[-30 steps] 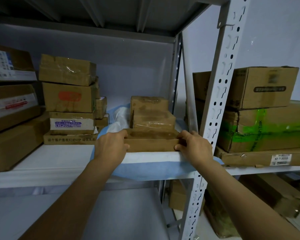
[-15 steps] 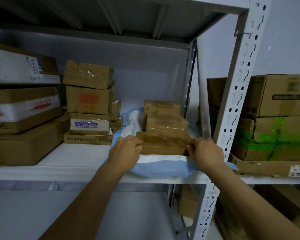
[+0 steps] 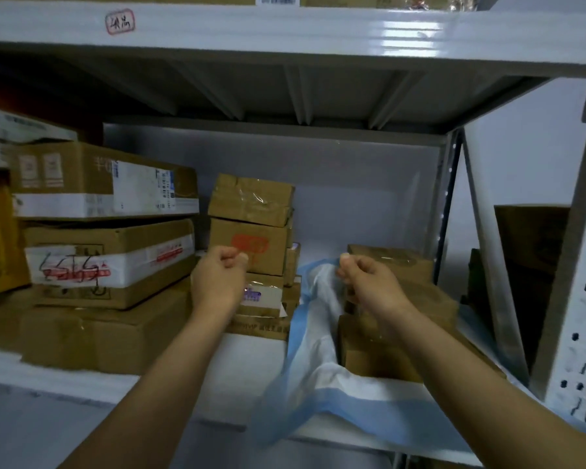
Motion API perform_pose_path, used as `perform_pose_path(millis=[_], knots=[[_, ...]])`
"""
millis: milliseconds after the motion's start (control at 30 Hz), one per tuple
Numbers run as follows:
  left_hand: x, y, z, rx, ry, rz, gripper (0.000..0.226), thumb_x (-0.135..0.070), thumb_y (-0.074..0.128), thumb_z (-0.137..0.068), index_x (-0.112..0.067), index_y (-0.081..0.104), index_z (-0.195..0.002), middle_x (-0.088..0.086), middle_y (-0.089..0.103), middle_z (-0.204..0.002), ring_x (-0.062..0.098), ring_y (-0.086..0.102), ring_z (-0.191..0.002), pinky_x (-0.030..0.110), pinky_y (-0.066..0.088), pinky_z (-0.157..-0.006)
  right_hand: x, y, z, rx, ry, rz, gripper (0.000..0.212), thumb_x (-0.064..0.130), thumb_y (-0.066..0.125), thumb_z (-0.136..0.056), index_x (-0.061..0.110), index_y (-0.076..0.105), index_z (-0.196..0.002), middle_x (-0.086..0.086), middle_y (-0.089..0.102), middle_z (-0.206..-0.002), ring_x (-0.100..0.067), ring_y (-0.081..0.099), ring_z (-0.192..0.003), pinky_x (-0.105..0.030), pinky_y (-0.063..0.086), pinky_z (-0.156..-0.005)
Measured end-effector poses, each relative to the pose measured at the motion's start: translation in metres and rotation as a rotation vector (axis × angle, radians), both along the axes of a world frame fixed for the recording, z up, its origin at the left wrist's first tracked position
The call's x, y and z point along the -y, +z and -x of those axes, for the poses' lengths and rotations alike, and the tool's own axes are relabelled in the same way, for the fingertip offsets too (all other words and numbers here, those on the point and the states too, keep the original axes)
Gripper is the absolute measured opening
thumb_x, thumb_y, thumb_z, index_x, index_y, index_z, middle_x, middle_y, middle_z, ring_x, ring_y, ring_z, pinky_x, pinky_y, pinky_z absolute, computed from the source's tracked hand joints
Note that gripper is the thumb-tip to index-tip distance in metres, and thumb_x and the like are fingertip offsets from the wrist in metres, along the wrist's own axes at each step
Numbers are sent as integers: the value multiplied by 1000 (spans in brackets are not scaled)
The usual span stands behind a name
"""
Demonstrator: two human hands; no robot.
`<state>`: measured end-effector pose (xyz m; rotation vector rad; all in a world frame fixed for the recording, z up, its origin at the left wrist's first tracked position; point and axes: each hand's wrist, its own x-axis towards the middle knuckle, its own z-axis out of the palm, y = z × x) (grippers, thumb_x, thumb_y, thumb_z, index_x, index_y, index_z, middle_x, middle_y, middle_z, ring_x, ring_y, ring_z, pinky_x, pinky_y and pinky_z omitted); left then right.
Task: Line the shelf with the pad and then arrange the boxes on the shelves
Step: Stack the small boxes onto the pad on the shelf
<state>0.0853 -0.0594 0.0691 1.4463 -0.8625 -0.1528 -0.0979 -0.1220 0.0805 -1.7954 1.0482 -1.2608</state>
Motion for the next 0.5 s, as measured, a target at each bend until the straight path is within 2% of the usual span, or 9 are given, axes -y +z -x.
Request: perform_pose_path(millis=[100,167,233,333,400,500], knots=[[25,17,-27,25,-4,13,36,-24,51,-95,-18,50,-131,0,52,-123,14,50,-106,30,40,-85,16,18,-29,25,31,-31,38,39,37,-100,14,54,-122,-5,58,-113,-19,55,-103,-33,46,-88],[47,29,-48,40,33,25,38,-24,51,-94,-18,49,-132,3,48,-133,23,49,-118,36,42,-96,31,31,-48,42,33,-49,45,42,33,-100,11,51,-128,-8,56,-122,-19,54,-107,-36,47,-93],[65,42,-67,62,96,35,37,-25,51,-92,-16,52,-128,9,50,-133,29,48,-122,48,41,-102,45,44,-67,51,31,-66,51,44,30,-100,9,47,-135,-9,54,-130,-20,53,-112,-39,46,-97],[85,59,-82,48,115,22,51,-25,50,-93,-12,39,-141,12,43,-144,31,38,-134,51,35,-109,64,60,-92,73,35,-84,55,45,29,-100,8,44,-137,-11,50,-137,-25,50,-122,-40,44,-101],[95,64,-90,60,112,-8,55,-27,51,-93,-12,36,-143,12,41,-145,31,34,-136,50,32,-110,74,68,-105,74,23,-104,59,48,26,-100,5,45,-136,-13,49,-139,-26,48,-125,-40,41,-102],[99,63,-93,185,143,-80,45,-29,54,-91,-17,47,-134,9,50,-134,32,36,-129,48,31,-105,86,72,-119,114,51,-150,64,53,20,-99,8,42,-140,-12,43,-146,-27,40,-134,-42,32,-111]])
